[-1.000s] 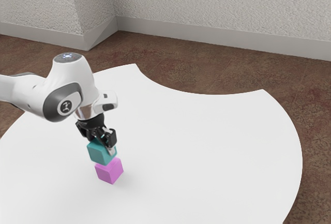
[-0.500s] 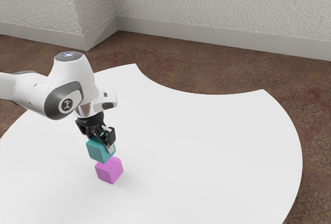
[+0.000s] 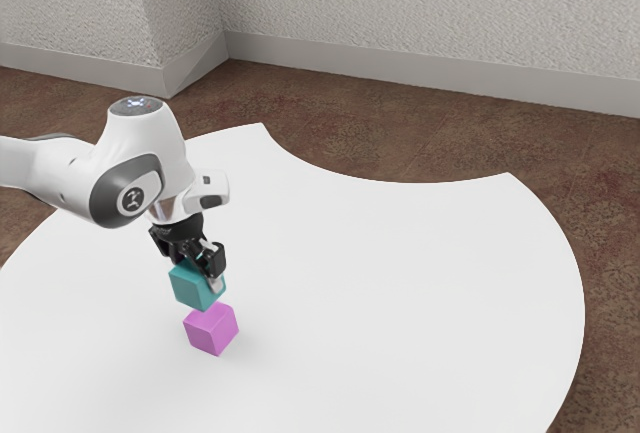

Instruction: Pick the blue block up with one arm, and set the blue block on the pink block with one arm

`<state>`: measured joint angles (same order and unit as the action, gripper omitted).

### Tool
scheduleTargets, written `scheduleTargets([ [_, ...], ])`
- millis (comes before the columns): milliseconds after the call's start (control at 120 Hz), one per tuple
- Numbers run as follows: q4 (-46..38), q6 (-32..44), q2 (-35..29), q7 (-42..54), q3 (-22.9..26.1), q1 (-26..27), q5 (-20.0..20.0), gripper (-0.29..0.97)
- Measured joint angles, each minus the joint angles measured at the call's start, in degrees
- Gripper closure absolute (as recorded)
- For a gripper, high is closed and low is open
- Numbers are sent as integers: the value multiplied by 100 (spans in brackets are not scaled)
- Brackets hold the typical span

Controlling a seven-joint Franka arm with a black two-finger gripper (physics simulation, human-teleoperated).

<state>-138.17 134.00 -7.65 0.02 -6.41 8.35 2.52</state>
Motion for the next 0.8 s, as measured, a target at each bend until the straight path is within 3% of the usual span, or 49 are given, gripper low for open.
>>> scheduleTargets([
  [125,-1,4,7,12,3,-2,-1,34],
  [558,-3,143,-91,297,41,4,-115,7],
  [800,383,-595,-514,462,95,9,-157,2],
])
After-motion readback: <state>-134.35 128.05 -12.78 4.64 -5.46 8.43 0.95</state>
